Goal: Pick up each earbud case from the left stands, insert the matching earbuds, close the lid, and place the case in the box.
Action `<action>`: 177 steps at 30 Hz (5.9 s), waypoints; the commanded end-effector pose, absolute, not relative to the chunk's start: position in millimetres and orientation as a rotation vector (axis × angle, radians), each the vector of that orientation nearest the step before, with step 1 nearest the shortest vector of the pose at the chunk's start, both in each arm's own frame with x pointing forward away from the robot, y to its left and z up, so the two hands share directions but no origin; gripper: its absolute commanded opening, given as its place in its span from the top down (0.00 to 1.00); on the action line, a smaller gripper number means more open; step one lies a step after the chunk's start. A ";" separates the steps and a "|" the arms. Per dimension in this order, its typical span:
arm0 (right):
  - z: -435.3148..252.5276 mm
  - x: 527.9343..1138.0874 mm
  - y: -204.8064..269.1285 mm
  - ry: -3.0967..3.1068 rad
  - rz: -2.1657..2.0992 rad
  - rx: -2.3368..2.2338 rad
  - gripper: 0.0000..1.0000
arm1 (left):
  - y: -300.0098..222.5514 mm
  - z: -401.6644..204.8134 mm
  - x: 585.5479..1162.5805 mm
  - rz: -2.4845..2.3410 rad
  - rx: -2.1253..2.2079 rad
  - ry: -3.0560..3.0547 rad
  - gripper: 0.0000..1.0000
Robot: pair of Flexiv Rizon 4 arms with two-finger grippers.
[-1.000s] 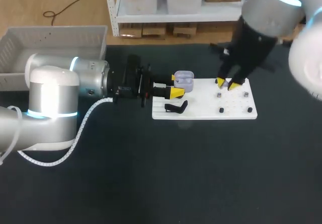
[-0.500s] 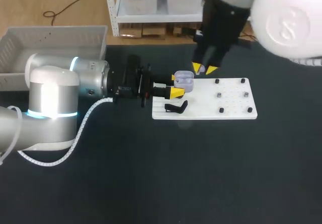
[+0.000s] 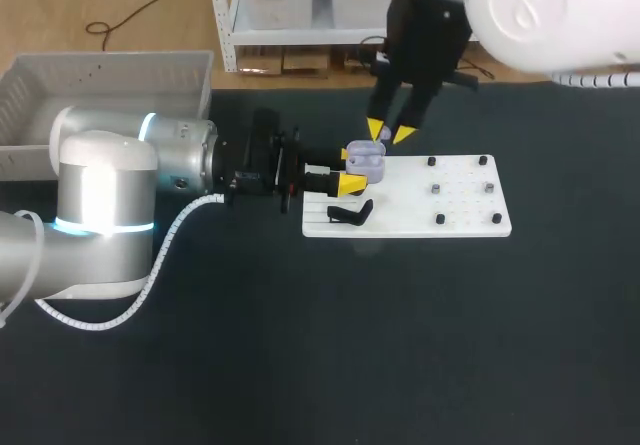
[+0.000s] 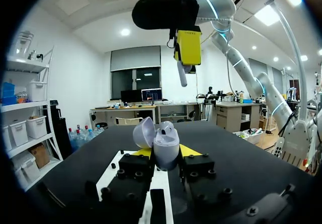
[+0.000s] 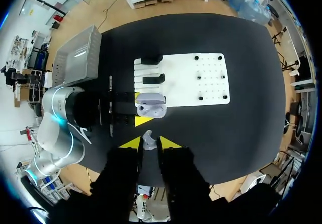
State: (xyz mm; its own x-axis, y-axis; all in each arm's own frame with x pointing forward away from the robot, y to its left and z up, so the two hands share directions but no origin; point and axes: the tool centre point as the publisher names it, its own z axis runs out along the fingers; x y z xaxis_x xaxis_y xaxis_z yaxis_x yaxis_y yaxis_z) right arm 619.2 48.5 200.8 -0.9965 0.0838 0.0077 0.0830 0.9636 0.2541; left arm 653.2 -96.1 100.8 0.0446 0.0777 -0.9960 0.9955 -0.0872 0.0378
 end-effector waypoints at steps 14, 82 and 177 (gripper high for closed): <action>194.5 630.0 61.7 3.050 0.203 -0.027 1.00 | -96.4 100.3 651.7 -1.197 1.346 1.195 1.00; 150.1 635.7 76.3 2.968 -0.020 -0.105 1.00 | -96.4 100.3 651.7 -1.197 1.346 1.195 1.00; 135.5 662.5 21.2 3.121 0.016 0.329 0.00 | -96.4 100.3 651.7 -1.197 1.346 1.195 1.00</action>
